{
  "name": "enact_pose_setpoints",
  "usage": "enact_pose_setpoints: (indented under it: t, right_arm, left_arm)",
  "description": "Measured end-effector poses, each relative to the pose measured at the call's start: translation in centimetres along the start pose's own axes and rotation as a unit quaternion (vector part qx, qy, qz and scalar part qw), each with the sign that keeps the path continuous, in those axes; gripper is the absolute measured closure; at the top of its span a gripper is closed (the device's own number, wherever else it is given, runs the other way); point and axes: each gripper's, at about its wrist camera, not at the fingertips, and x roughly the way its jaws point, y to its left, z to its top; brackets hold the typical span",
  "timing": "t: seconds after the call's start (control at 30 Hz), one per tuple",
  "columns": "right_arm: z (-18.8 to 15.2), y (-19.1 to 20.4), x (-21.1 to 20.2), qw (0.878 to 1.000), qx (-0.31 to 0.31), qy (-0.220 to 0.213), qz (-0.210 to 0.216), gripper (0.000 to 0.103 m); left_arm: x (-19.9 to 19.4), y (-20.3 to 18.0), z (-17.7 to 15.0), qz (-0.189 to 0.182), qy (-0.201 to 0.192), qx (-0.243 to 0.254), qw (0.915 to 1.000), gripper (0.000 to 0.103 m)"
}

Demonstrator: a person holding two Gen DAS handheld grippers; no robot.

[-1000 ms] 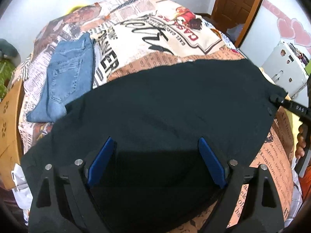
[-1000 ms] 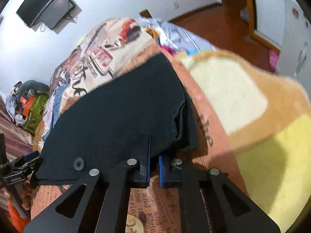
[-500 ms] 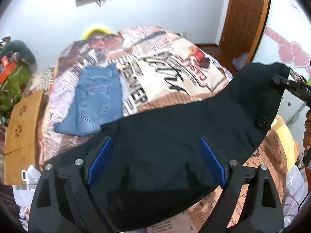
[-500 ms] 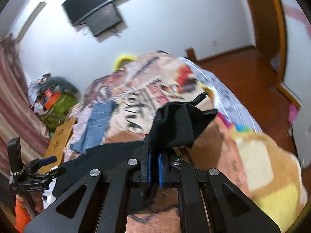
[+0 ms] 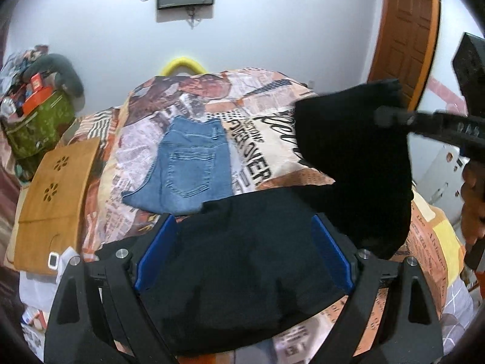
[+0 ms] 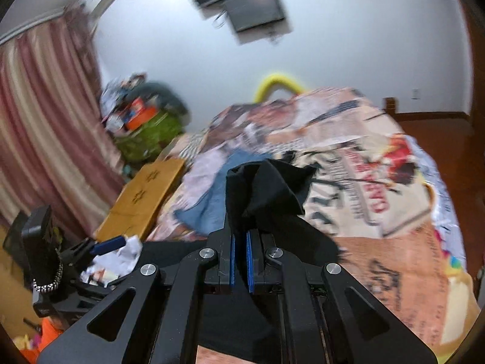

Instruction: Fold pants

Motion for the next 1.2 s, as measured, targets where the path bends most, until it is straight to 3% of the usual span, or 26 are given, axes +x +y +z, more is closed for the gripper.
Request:
enact_pose_setpoints:
  t: [0.17, 0.27, 0.53, 0.6, 0.67, 0.73, 0.9, 1.0, 1.2]
  right_arm:
    - [-1.8, 4.8, 6.3, 0.994, -0.048, 0.092, 0.031, 0.098]
    - [-5.1, 7.2, 10.2, 0.982, -0.088, 0.16, 0.041, 0.098]
    - [-11.1, 8.3, 14.2, 0.955, -0.129, 0.264, 0.033, 0.091]
    - [-11.4, 8.4, 13.7, 0.953, -0.139, 0.266, 0.031, 0.087]
    - [-11.2, 8.4, 12.8, 0.952, -0.133, 0.27, 0.05, 0.067]
    - [-10.7, 8.0, 11.8, 0.955, -0.127, 0.262, 0.062, 0.058]
    - [-8.9, 7.1, 8.8, 0.965, -0.135, 0.217, 0.052, 0.055]
    - [-7.4, 5.7, 7.3, 0.974, -0.137, 0.18, 0.023, 0.048]
    - [-5.2, 2.3, 7.1, 0.978, -0.134, 0.157, -0.025, 0.048]
  left_arm:
    - [-0.1, 3.2, -1.4, 0.017, 0.007, -0.039, 0.9991, 0.013]
    - [-0.2, 4.9, -2.5, 0.027, 0.017, -0.057, 0.9979, 0.013]
    - [0.9, 7.7, -4.5, 0.035, 0.047, -0.094, 0.9938, 0.013]
    - [1.3, 7.7, -4.5, 0.032, 0.051, -0.099, 0.9933, 0.013]
    - [1.5, 7.5, -4.5, 0.027, 0.055, -0.101, 0.993, 0.013]
    - [1.8, 7.1, -4.3, 0.02, 0.059, -0.1, 0.993, 0.013]
    - [2.9, 5.7, -3.3, 0.014, 0.068, -0.086, 0.9938, 0.013]
    - [3.5, 4.5, -2.4, 0.009, 0.07, -0.072, 0.9949, 0.013]
    - [5.3, 1.9, -0.3, 0.001, 0.07, -0.044, 0.9965, 0.012]
